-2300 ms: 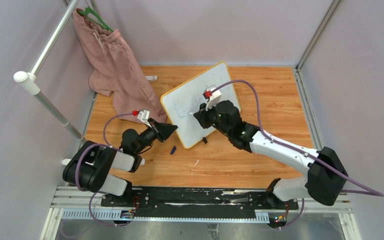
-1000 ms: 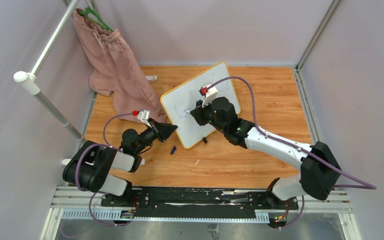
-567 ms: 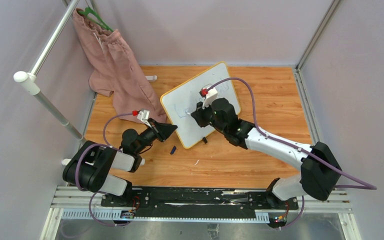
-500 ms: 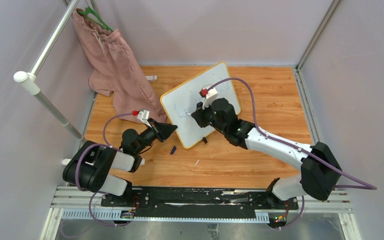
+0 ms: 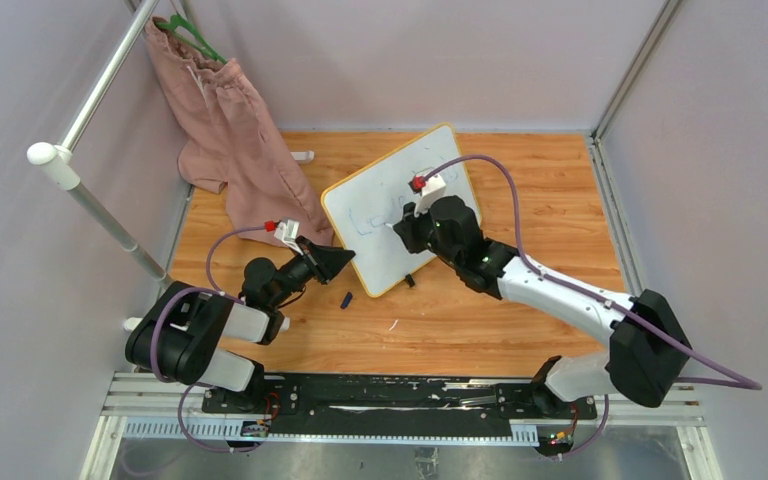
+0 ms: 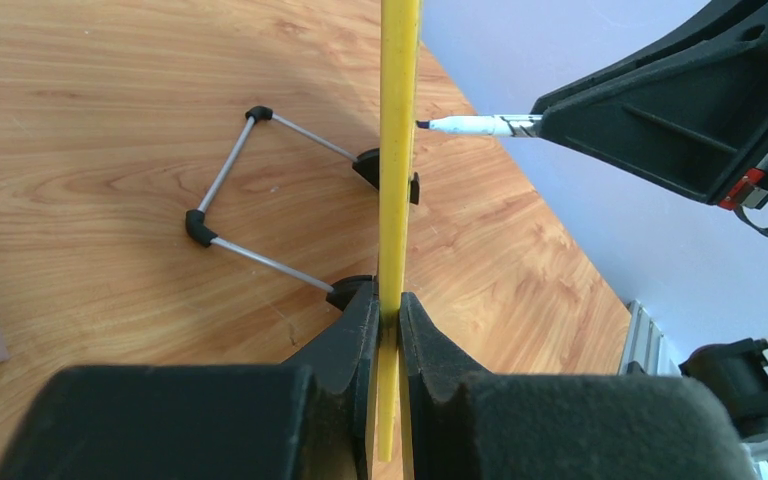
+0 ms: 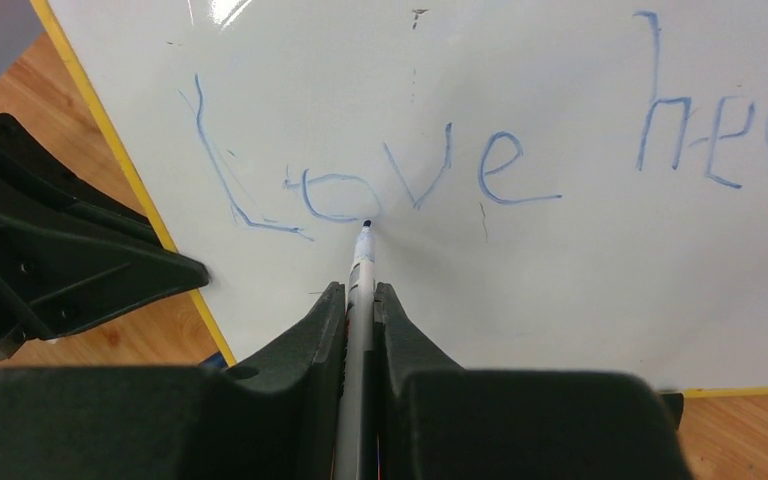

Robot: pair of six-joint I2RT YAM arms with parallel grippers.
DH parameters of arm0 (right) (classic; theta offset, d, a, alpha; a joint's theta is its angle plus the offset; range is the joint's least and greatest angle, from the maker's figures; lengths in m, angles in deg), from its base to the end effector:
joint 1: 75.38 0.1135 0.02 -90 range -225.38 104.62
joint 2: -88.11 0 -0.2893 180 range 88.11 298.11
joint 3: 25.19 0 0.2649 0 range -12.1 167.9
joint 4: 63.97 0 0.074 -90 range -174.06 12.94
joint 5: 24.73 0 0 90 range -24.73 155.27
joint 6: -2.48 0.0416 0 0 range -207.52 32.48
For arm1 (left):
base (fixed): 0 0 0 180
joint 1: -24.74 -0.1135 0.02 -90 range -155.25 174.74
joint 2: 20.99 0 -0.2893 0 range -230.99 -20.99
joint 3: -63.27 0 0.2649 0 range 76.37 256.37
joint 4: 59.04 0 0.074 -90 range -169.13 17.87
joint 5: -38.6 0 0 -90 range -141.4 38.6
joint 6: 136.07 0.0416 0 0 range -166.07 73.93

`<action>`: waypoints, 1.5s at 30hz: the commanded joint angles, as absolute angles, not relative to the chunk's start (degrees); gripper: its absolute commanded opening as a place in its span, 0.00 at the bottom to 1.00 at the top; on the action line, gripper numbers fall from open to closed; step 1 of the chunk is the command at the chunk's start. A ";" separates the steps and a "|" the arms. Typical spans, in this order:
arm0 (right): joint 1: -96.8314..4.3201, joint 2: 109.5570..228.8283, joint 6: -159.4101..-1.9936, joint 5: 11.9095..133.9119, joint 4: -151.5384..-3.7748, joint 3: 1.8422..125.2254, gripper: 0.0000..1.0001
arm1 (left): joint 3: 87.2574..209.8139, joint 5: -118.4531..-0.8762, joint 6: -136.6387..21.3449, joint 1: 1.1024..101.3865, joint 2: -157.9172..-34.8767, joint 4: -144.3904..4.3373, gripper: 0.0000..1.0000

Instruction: Write a sentence on the whiteboard

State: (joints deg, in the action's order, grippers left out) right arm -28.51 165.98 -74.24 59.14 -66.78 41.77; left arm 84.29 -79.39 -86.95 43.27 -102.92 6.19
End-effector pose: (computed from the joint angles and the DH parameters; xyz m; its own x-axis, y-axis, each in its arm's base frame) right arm 0.2298 0.2388 0.3188 -0.3082 0.0051 -0.9513 -0.6000 0.7750 0.1985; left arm 0.2011 -0.0880 0.1768 -0.4201 -0.4687 -0.7771 0.5944 0.5049 -0.6259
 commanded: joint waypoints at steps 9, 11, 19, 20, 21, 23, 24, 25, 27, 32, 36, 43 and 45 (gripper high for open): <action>-30.71 145.04 -77.01 53.95 -56.52 26.35 0.00 | 84.24 -79.80 -86.17 43.73 -101.12 8.35 0.00; -31.58 141.10 -77.06 54.06 -55.12 22.40 0.00 | 84.19 -79.71 -86.00 43.73 -101.02 8.13 0.00; -35.00 129.15 -72.29 57.45 -57.36 10.62 0.00 | 84.34 -79.59 -85.63 43.73 -101.99 8.17 0.00; -34.97 128.52 -71.98 57.62 -57.39 9.78 0.00 | 84.35 -79.61 -85.69 43.73 -102.14 8.27 0.00; -35.00 128.11 -72.01 58.12 -57.42 9.37 0.00 | 84.43 -79.62 -85.64 43.73 -102.19 8.21 0.00; -35.04 128.65 -72.46 59.26 -58.05 9.64 0.00 | 84.39 -79.62 -85.64 43.73 -102.27 8.08 0.00; -35.00 129.47 -72.66 60.00 -58.19 10.11 0.00 | 84.39 -79.73 -85.69 43.73 -102.45 8.03 0.00; -34.98 130.54 -72.71 60.99 -58.39 10.80 0.00 | 84.41 -79.71 -85.67 43.73 -102.61 8.10 0.00; -34.97 133.26 -72.41 63.27 -58.43 12.37 0.00 | 84.43 -79.70 -85.70 43.72 -102.91 8.39 0.00; -34.96 141.85 -70.53 70.10 -54.40 15.43 0.00 | 84.40 -79.70 -85.91 43.73 -103.12 8.51 0.00; -34.90 147.81 -69.41 74.48 -52.16 18.90 0.00 | 84.35 -79.60 -85.87 43.73 -103.54 8.66 0.00; -33.90 155.08 -69.45 74.59 -50.29 23.24 0.00 | 84.30 -79.40 -85.70 43.73 -103.63 8.66 0.00; -33.28 156.67 -69.83 74.02 -50.74 24.46 0.00 | 84.21 -79.27 -85.50 43.73 -103.61 8.55 0.00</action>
State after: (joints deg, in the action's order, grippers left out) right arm -34.41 154.39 -70.19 73.24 -53.01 21.26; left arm 84.29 -79.39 -86.69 43.27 -103.07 6.30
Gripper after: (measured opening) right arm 0.153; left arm 0.130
